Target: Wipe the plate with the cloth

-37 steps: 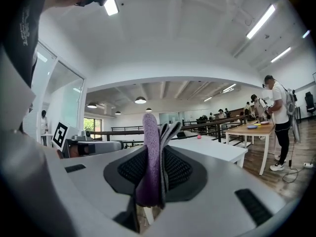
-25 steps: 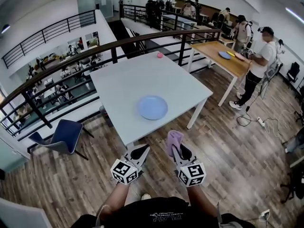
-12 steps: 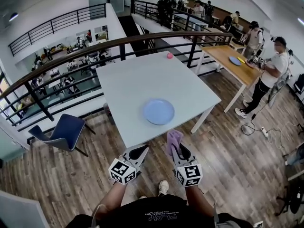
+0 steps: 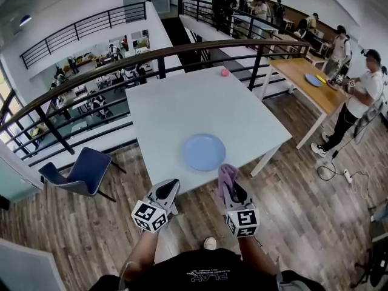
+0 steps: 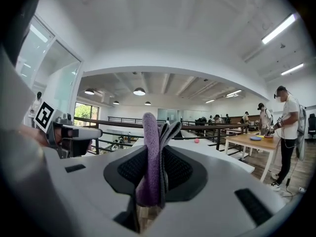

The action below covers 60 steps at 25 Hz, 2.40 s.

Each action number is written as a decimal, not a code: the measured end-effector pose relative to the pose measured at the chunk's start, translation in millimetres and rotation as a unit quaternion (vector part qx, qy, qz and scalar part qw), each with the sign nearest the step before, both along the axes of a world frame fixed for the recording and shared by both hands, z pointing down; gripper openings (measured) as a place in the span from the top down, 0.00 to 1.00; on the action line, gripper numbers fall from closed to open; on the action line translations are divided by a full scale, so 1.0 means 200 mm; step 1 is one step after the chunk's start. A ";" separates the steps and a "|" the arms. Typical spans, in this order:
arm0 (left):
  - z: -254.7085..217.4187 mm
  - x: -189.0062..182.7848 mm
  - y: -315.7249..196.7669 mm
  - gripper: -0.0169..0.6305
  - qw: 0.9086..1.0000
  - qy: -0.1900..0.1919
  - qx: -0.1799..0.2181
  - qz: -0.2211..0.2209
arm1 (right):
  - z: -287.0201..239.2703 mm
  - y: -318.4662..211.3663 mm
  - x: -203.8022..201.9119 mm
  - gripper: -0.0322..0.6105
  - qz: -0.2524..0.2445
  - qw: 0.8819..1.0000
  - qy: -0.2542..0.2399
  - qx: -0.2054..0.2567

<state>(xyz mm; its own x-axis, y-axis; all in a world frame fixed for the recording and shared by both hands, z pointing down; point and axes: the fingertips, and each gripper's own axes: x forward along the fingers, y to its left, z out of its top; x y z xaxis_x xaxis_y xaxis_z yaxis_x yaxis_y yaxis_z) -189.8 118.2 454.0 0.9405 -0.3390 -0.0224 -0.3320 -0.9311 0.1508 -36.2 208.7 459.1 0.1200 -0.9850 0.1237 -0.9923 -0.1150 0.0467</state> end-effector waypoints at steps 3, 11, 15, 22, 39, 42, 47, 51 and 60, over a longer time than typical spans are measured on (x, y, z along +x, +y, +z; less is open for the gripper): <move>0.01 0.13 -0.04 0.95 1.000 -0.003 0.002 0.001 | 0.01 -0.06 0.11 0.80 -0.014 1.000 -0.005 0.001; 0.06 0.35 -0.17 0.95 1.000 -0.022 0.005 -0.019 | 0.05 -0.17 0.35 0.80 -0.035 0.999 -0.015 0.008; 0.09 0.43 -0.21 0.95 0.999 -0.031 0.001 -0.029 | 0.07 -0.22 0.44 0.80 -0.047 0.999 -0.017 0.004; 0.14 0.51 -0.24 0.95 0.997 -0.044 -0.002 -0.060 | 0.10 -0.25 0.55 0.80 -0.077 0.997 -0.029 0.005; 0.23 0.72 -0.68 0.95 0.995 -0.083 0.000 -0.063 | 0.07 -0.83 0.67 0.80 -0.118 0.993 -0.022 -0.004; 0.24 0.77 -0.79 0.95 0.994 -0.086 -0.004 -0.064 | 0.05 -0.98 0.70 0.80 -0.121 0.992 -0.028 0.007; 0.26 0.81 -0.97 0.95 0.992 -0.104 0.003 -0.067 | 0.01 -1.21 0.68 0.80 -0.136 0.990 -0.037 0.018; 0.27 0.85 -1.11 0.95 0.994 -0.089 -0.016 -0.059 | 0.02 -1.38 0.68 0.80 -0.138 0.990 -0.034 0.006; 0.22 0.74 -1.36 0.95 0.995 -0.053 -0.044 -0.077 | 0.05 -1.58 0.57 0.80 -0.151 0.988 -0.010 -0.024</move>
<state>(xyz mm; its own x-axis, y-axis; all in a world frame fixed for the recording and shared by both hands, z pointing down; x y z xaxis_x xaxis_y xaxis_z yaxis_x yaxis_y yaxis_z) -41.1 -152.8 498.7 0.8728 -0.4757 0.1097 -0.4881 -0.8527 0.1860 77.5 -107.3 468.5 -0.1824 -0.9682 0.1713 -0.9816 0.1894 0.0252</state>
